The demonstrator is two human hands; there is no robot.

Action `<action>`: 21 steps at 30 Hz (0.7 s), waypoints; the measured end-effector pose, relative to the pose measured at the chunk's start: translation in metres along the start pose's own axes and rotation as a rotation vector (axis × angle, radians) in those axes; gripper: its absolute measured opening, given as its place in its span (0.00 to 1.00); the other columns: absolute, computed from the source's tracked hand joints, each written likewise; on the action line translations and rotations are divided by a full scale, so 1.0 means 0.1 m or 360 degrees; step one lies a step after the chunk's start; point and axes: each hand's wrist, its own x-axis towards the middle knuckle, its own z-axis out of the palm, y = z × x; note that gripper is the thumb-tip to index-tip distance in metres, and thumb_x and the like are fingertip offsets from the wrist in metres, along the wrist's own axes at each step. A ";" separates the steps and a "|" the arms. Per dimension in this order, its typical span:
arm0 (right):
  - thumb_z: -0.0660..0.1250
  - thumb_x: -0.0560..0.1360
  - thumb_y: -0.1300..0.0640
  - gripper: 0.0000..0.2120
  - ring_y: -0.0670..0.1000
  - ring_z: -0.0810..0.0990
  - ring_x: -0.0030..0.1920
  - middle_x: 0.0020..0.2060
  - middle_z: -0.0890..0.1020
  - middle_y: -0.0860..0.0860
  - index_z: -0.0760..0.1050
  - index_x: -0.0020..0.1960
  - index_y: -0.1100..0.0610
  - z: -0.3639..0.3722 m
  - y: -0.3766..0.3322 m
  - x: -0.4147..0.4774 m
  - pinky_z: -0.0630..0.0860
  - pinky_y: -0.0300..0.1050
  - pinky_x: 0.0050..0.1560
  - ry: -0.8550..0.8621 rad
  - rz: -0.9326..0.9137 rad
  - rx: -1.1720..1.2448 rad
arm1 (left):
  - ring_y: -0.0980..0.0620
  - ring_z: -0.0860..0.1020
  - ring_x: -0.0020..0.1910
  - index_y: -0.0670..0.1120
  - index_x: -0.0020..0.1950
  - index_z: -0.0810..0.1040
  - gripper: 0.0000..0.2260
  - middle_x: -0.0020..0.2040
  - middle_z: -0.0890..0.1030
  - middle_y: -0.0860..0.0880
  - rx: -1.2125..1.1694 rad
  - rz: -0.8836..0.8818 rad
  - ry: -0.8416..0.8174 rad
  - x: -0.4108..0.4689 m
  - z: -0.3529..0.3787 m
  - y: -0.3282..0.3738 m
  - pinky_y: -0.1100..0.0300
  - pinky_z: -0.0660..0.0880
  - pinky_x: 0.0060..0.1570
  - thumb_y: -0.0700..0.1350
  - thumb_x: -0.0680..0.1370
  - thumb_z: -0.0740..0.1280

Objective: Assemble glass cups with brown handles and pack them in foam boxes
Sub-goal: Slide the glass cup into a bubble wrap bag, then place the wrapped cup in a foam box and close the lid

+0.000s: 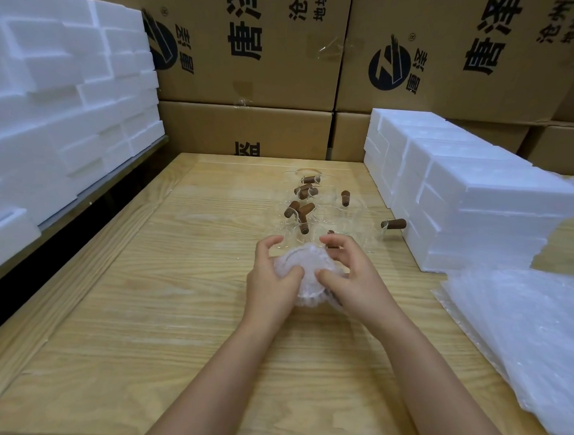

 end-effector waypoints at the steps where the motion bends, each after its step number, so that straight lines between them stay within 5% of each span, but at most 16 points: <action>1: 0.67 0.74 0.63 0.16 0.42 0.79 0.42 0.53 0.77 0.45 0.72 0.55 0.44 -0.01 0.00 0.01 0.77 0.37 0.36 0.0073 0.0013 0.0036 | 0.44 0.81 0.43 0.62 0.54 0.69 0.17 0.47 0.81 0.44 -0.0041 0.0024 -0.0086 0.01 -0.02 -0.02 0.51 0.79 0.43 0.47 0.69 0.68; 5: 0.69 0.75 0.58 0.01 0.46 0.78 0.27 0.44 0.81 0.52 0.78 0.46 0.54 -0.18 0.03 0.05 0.73 0.44 0.23 0.0264 0.0124 0.0224 | 0.58 0.79 0.53 0.54 0.62 0.70 0.32 0.56 0.78 0.55 0.0171 0.0223 -0.0642 0.03 -0.08 -0.11 0.60 0.77 0.52 0.62 0.62 0.74; 9: 0.70 0.74 0.52 0.08 0.49 0.74 0.21 0.36 0.83 0.51 0.82 0.44 0.57 -0.28 0.11 0.09 0.67 0.38 0.18 0.0207 0.0221 0.0176 | 0.56 0.75 0.58 0.59 0.65 0.66 0.37 0.59 0.74 0.60 0.0724 0.0333 -0.0634 0.02 -0.06 -0.16 0.52 0.75 0.58 0.67 0.59 0.72; 14: 0.67 0.76 0.48 0.14 0.53 0.78 0.23 0.31 0.83 0.55 0.82 0.42 0.57 -0.26 0.18 0.13 0.71 0.39 0.20 0.0207 0.0324 0.0210 | 0.53 0.74 0.57 0.56 0.64 0.66 0.37 0.56 0.76 0.57 0.0904 0.0328 -0.0556 0.03 -0.03 -0.17 0.51 0.70 0.61 0.66 0.59 0.72; 17: 0.67 0.76 0.49 0.12 0.52 0.80 0.26 0.31 0.83 0.51 0.82 0.39 0.54 -0.25 0.23 0.12 0.74 0.42 0.23 0.0243 0.0299 0.0124 | 0.54 0.72 0.56 0.55 0.62 0.63 0.37 0.54 0.73 0.59 0.1060 0.0349 -0.0487 0.02 0.00 -0.17 0.59 0.64 0.58 0.66 0.60 0.73; 21: 0.64 0.77 0.45 0.14 0.46 0.79 0.37 0.34 0.82 0.44 0.81 0.39 0.51 -0.24 0.24 0.12 0.75 0.44 0.38 0.0345 0.0131 -0.0366 | 0.54 0.71 0.60 0.53 0.65 0.62 0.42 0.57 0.71 0.59 0.1185 0.0365 -0.0477 0.02 0.03 -0.17 0.60 0.61 0.59 0.68 0.60 0.74</action>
